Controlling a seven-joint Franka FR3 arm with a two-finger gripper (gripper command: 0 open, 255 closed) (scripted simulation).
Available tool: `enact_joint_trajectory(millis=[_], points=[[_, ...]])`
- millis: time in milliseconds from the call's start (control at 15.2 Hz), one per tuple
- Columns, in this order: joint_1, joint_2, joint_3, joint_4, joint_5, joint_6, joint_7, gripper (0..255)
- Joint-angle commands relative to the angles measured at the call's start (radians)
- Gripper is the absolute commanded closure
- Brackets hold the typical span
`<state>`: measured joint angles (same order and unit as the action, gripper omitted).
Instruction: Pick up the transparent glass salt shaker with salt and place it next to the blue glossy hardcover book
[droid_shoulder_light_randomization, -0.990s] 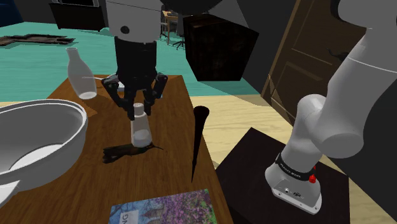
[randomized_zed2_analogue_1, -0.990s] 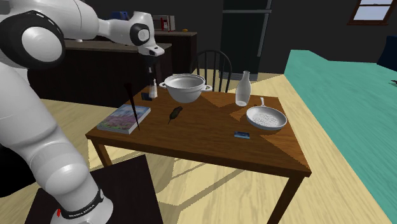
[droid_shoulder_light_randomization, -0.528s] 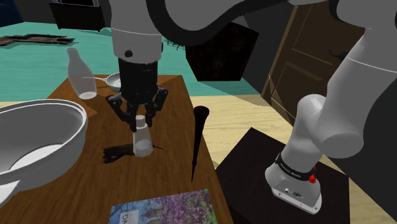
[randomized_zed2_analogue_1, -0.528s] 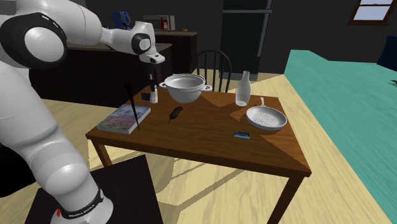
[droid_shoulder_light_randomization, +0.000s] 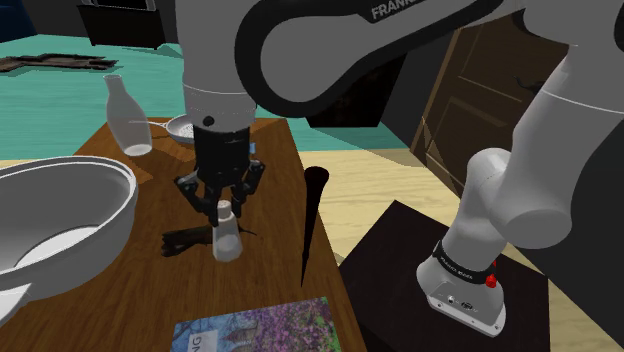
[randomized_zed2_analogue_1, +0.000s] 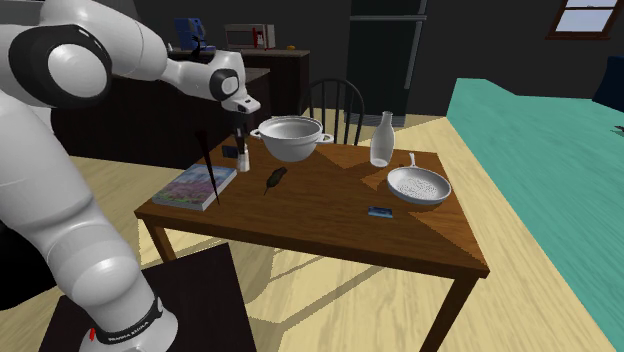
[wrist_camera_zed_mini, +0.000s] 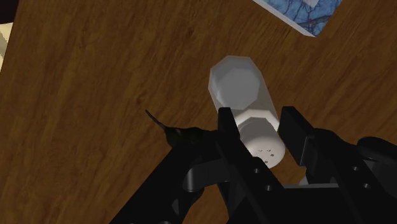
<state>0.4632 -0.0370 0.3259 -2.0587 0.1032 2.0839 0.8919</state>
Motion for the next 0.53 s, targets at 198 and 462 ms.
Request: enact_joint_trajectory(millis=[198,462], points=[[0.001,0.025,0.002,-0.042,-0.005,0.067,-0.001,255],[0.002,0.047,0.003,-0.073,-0.011,0.119,0.001,255]])
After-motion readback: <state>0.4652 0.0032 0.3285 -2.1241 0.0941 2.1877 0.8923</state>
